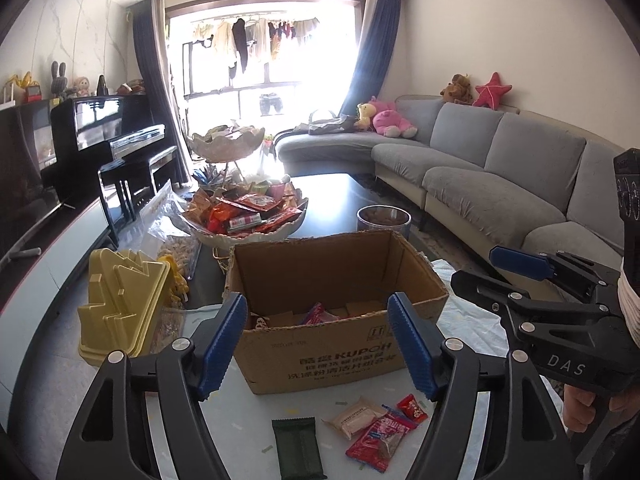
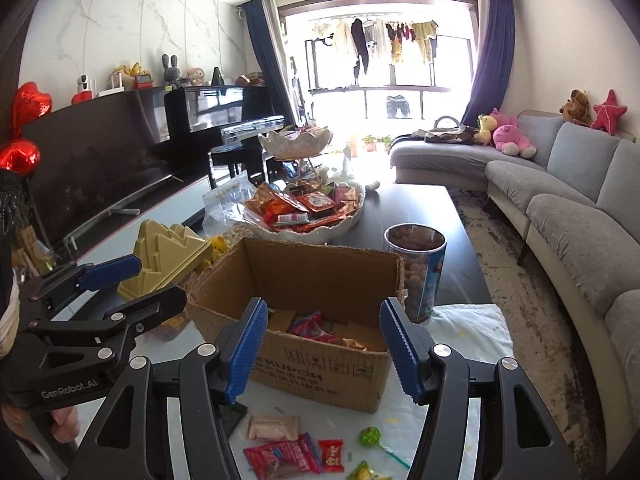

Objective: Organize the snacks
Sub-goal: 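Move both open tools back toward the snacks on the table, then grasp the red yogurt-hawthorn packet with the left tool while the right tool grasps the yellow-green candy packet, then carry the red packet into the box with the left tool while the right tool drops the yellow-green packet in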

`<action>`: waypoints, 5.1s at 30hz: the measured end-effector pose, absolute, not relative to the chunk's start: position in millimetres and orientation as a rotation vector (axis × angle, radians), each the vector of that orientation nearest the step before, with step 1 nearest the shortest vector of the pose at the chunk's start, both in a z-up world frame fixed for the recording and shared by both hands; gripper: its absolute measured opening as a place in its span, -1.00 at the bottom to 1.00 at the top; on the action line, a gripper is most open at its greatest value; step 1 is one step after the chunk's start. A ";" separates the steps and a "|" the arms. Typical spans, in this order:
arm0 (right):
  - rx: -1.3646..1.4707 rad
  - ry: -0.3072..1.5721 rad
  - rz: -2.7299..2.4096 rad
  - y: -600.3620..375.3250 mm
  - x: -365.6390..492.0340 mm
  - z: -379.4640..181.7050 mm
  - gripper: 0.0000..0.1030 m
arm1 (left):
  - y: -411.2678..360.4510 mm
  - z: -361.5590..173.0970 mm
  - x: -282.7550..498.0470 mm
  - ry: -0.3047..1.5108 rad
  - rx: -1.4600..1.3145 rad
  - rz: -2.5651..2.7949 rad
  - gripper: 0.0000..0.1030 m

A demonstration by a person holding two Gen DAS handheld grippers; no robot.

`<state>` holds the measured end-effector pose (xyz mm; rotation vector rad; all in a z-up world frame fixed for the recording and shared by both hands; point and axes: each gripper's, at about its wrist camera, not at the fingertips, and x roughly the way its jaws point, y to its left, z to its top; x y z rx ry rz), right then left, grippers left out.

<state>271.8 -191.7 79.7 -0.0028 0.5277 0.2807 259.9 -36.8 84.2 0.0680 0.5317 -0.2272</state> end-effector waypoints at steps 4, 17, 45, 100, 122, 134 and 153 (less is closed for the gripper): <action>-0.008 0.532 0.275 -199.7 260.6 77.0 0.16 | -44.0 79.5 244.4 0.527 0.079 -0.238 0.43; -0.023 0.597 0.267 -215.8 234.8 48.1 0.16 | -61.3 41.0 212.5 0.619 0.086 -0.291 0.46; -0.097 0.958 0.219 -217.3 234.6 -71.2 0.16 | -76.8 -80.1 239.8 0.928 0.182 -0.453 0.44; -0.050 0.903 0.249 -221.1 235.9 -55.1 -0.40 | -68.9 -57.5 241.7 0.883 0.031 -0.452 -0.21; 0.048 0.653 0.259 -199.4 237.1 42.2 -0.40 | -38.1 52.1 248.1 0.598 0.001 -0.380 -0.21; 0.055 0.573 0.253 -188.3 266.7 80.7 -0.40 | -27.6 92.9 275.8 0.506 0.025 -0.310 -0.21; 0.048 0.627 0.252 -178.6 342.8 65.8 -0.40 | -18.2 72.1 353.3 0.563 0.009 -0.276 -0.21</action>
